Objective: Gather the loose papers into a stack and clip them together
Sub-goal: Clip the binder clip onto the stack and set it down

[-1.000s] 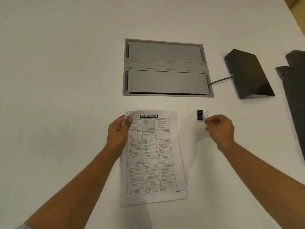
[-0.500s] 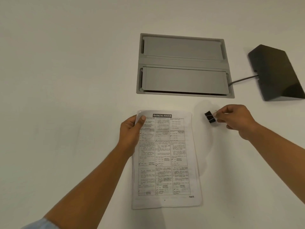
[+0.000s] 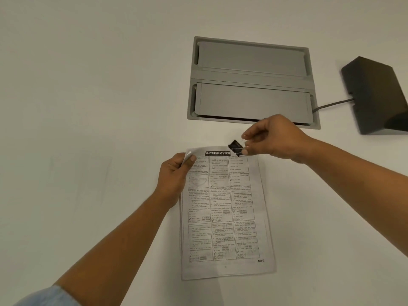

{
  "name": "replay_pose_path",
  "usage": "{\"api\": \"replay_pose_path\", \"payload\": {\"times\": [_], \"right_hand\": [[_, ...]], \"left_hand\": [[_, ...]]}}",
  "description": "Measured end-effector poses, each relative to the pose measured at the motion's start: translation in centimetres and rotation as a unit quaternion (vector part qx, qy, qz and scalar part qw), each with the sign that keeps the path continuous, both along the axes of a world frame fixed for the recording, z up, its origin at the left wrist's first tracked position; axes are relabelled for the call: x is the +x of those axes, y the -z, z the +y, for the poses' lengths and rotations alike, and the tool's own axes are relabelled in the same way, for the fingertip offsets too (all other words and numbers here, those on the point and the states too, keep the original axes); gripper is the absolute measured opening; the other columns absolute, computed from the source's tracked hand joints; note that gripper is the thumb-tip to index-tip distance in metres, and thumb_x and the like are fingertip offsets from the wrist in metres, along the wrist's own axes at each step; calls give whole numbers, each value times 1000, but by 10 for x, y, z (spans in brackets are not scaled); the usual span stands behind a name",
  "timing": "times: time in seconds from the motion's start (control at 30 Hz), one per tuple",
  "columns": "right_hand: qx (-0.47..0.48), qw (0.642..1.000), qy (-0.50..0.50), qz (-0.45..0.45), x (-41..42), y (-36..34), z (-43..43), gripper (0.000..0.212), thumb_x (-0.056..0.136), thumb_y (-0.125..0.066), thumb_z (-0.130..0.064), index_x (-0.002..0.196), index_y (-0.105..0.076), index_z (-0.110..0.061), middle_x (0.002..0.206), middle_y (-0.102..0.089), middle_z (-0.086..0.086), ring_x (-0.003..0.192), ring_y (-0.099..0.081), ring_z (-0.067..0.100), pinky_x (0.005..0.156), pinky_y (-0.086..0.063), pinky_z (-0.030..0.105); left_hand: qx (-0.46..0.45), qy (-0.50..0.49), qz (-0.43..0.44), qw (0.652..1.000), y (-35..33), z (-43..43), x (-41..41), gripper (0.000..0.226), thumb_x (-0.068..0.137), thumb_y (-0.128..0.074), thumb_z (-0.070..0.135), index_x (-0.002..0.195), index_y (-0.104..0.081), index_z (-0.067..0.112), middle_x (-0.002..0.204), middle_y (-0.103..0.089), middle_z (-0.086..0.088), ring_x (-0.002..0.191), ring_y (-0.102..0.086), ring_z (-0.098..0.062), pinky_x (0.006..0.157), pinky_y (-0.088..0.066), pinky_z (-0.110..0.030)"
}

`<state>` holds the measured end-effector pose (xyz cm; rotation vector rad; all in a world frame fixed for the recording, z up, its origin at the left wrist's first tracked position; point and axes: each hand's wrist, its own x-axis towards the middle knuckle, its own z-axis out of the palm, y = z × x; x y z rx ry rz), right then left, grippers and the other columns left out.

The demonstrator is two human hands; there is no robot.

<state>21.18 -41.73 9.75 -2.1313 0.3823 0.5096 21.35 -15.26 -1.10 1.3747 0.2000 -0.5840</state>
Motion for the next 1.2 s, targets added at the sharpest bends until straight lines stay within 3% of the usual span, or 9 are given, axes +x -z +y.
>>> {"api": "replay_pose_path", "payload": {"times": [0.13,0.27,0.4,0.47,0.57,0.87,0.93,1.07,1.2], "right_hand": [[-95,986,-114,-73,18,-6,27,40,62,-93,-25,97,-75,-24,84,-71,-16,78,-67,0,58,-46,3],[-109,974,-170,-98,30,-5,41,33,69,-89,-19,99,-77,-17,86,-71,-11,75,-66,-3,66,-50,5],[-139,962,-216,-99,39,-1,49,17,74,-86,-17,86,-76,-11,93,-76,1,80,-69,6,78,-59,29],[-151,956,-236,-90,43,-1,51,13,75,-85,-17,77,-72,-13,91,-76,0,81,-70,10,79,-59,32],[-160,948,-261,-81,49,0,54,20,75,-85,-19,71,-66,-23,88,-75,-1,80,-69,9,77,-58,27],[-160,942,-288,-66,65,5,64,19,73,-86,-22,85,-76,-11,77,-67,-12,73,-64,1,72,-57,24],[-165,937,-301,-64,68,8,68,19,74,-86,-21,86,-75,-10,81,-71,-7,76,-66,5,73,-57,26],[-174,927,-329,-47,75,12,73,18,75,-85,-21,87,-75,-11,85,-71,-5,79,-66,8,68,-52,18],[-168,922,-349,-21,82,12,73,31,73,-86,-25,99,-75,-13,82,-68,-10,78,-64,3,71,-53,16]], "left_hand": [[2,-2,1,1000,2,2,1,12,94,-66,12,92,-74,3,100,-66,-18,88,-73,-28,82,-62,-42],[-7,-30,-3,1000,2,1,-1,14,88,-73,6,98,-75,-4,99,-73,-25,88,-75,-38,77,-63,-47],[6,-57,-2,998,0,-3,-2,7,81,-80,5,83,-76,11,88,-80,-12,81,-78,-33,67,-63,-38],[5,-56,-3,998,1,-3,-1,14,80,-81,6,73,-72,16,83,-78,-11,80,-77,-33,68,-64,-42],[-3,-48,-5,999,0,-1,0,19,77,-82,13,65,-67,19,81,-75,-11,80,-75,-35,74,-63,-49],[11,-59,-14,998,1,-3,-2,23,83,-78,10,68,-64,19,87,-74,-16,83,-75,-37,76,-62,-49],[9,-59,-11,998,1,-2,-2,24,84,-77,9,67,-64,19,89,-73,-20,85,-74,-40,79,-61,-53],[0,-56,-14,998,1,0,-2,27,83,-77,6,64,-68,22,82,-74,-12,82,-74,-35,81,-61,-53],[-6,-56,-18,998,3,0,-2,23,81,-78,8,66,-70,22,78,-76,-5,80,-76,-31,79,-62,-49]]}}
